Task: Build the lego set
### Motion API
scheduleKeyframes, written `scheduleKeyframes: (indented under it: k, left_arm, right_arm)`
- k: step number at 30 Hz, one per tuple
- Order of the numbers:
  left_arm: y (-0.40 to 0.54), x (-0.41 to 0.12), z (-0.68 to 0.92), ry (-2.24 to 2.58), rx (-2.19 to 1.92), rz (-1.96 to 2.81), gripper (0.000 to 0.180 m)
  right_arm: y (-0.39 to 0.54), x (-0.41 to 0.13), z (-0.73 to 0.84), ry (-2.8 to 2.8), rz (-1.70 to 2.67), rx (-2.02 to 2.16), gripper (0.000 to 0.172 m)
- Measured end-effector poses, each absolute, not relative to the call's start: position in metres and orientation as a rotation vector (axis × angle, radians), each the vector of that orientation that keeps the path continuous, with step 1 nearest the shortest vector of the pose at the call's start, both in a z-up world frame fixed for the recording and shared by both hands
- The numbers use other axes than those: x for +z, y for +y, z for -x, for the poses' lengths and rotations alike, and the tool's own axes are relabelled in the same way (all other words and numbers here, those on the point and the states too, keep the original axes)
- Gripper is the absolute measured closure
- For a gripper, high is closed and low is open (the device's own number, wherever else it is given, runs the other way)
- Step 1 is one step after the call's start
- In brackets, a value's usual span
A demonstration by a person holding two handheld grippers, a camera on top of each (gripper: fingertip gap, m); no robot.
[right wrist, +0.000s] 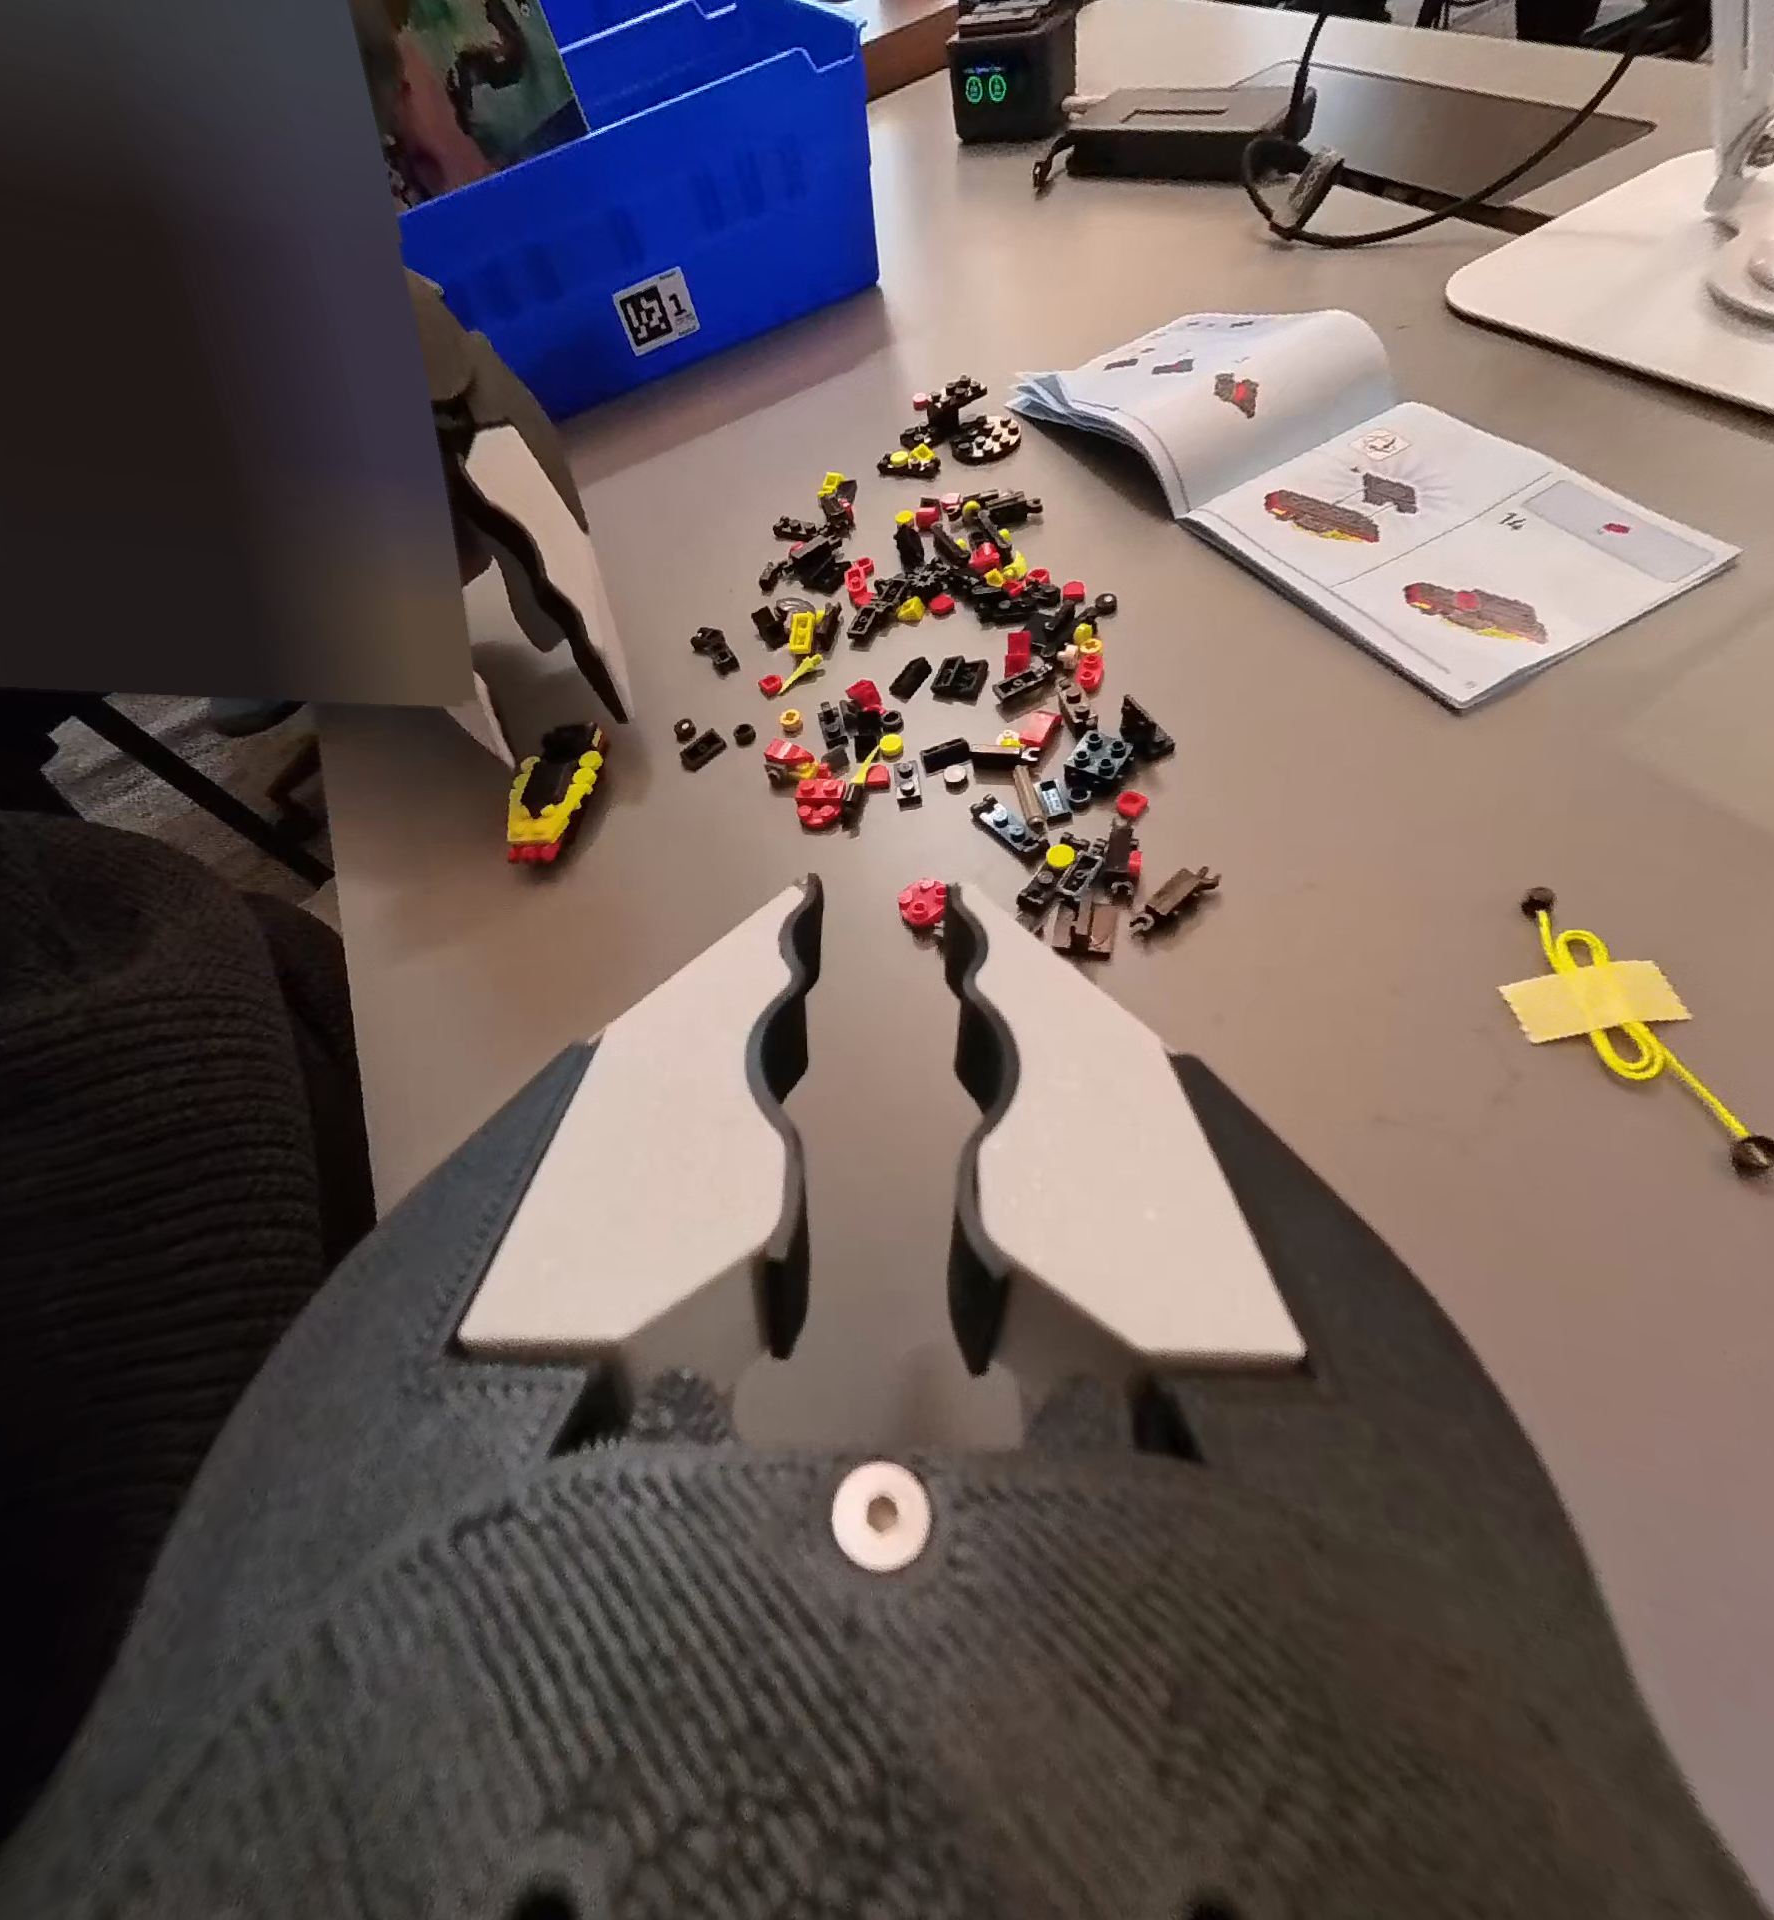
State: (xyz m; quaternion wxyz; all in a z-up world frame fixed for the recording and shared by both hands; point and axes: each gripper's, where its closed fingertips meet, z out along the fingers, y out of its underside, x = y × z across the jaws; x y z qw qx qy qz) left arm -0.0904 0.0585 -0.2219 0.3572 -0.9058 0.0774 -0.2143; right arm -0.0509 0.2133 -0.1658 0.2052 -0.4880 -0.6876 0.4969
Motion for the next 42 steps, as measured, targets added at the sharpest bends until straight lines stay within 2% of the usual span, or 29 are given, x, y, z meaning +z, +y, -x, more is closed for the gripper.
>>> scheduleKeyframes:
  k: [12,17,25,29,30,31,32,34,37,39,42]
  left_arm:
    - [0.062,-0.22,0.094,0.221,-0.507,2.325,0.147]
    - [0.051,-0.225,0.117,0.254,-0.317,2.38,0.153]
    - [0.045,-0.227,0.112,0.282,-0.376,2.404,0.153]
    - [0.043,-0.224,0.108,0.281,-0.41,2.397,0.147]
    - [0.044,-0.222,0.113,0.28,-0.358,2.394,0.136]
    - [0.046,-0.218,0.122,0.285,-0.255,2.389,0.111]
    - [0.045,-0.21,0.132,0.3,-0.148,2.369,0.103]
    - [0.041,-0.189,0.145,0.298,-0.025,2.288,0.102]
    - [0.037,-0.177,0.141,0.267,-0.144,2.202,0.105]
    - [0.036,-0.189,0.134,0.282,-0.226,2.24,0.113]
    - [0.036,-0.213,0.125,0.347,-0.233,2.345,0.109]
  right_arm:
    - [0.215,-0.172,0.051,-1.927,1.387,1.372,0.15]
    - [0.216,-0.172,0.05,-1.922,1.392,1.377,0.15]
    - [0.219,-0.172,0.051,-1.907,1.413,1.392,0.15]
    - [0.22,-0.172,0.051,-1.903,1.423,1.4,0.15]
    - [0.22,-0.172,0.051,-1.902,1.424,1.401,0.15]
    - [0.22,-0.172,0.051,-1.901,1.424,1.401,0.15]
    - [0.221,-0.171,0.051,-1.898,1.424,1.401,0.15]
    - [0.221,-0.171,0.051,-1.895,1.425,1.402,0.15]
    - [0.221,-0.172,0.052,-1.894,1.435,1.409,0.15]
    - [0.221,-0.173,0.052,-1.895,1.439,1.412,0.15]
    - [0.221,-0.172,0.052,-1.893,1.438,1.41,0.15]
